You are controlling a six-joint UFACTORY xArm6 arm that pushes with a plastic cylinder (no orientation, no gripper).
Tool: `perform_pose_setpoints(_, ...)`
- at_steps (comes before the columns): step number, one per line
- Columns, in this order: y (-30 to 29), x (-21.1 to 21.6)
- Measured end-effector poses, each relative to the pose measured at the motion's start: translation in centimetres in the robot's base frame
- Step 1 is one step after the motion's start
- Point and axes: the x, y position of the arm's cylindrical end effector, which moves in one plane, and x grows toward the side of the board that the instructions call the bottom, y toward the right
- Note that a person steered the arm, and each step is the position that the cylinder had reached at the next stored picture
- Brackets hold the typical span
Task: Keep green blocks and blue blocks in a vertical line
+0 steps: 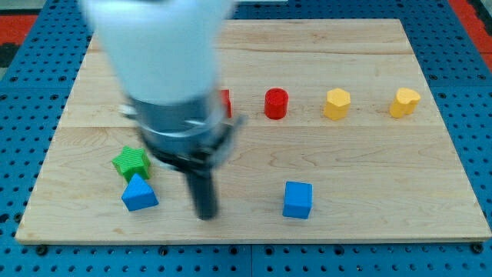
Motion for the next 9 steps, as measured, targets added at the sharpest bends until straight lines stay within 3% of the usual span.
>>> perform_pose_setpoints(1,3.2,2.0)
perform_pose_setpoints(2,9.5,0.6)
perform_pose_setpoints(3,11.9,0.1)
perform_pose_setpoints(4,10.8,-6.3)
perform_pose_setpoints(5,6.8,-8.7)
perform_pose_setpoints(6,10.2,-5.4)
perform_pose_setpoints(7,8.2,-3.4)
perform_pose_setpoints(9,-1.0,-10.8)
